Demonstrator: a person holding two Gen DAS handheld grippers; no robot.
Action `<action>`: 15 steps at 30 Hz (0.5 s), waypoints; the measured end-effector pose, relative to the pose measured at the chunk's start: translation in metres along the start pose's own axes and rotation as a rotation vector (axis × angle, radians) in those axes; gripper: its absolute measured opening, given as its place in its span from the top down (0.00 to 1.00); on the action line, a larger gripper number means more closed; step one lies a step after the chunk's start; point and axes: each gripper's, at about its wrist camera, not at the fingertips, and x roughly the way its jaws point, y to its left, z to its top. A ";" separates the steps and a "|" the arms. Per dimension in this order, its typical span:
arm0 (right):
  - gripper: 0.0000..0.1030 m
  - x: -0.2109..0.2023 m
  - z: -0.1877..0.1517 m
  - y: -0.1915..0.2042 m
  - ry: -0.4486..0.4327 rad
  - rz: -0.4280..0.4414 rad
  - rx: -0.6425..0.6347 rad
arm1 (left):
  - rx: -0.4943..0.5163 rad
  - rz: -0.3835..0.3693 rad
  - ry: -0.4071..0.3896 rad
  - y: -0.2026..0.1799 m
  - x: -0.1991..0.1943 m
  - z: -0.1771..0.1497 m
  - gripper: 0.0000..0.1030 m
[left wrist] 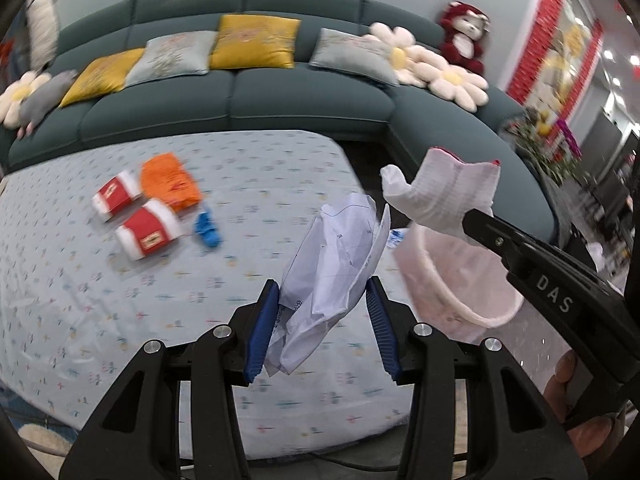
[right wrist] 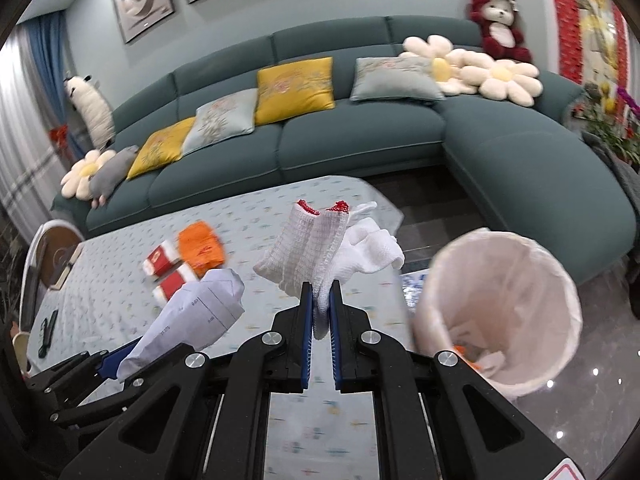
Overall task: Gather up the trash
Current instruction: 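Carry both white gloves to the wastebasket and open both tools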
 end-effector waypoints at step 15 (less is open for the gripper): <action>0.93 -0.019 -0.014 -0.104 -0.021 -0.122 0.147 | 0.153 -0.071 0.041 -0.091 0.029 0.005 0.58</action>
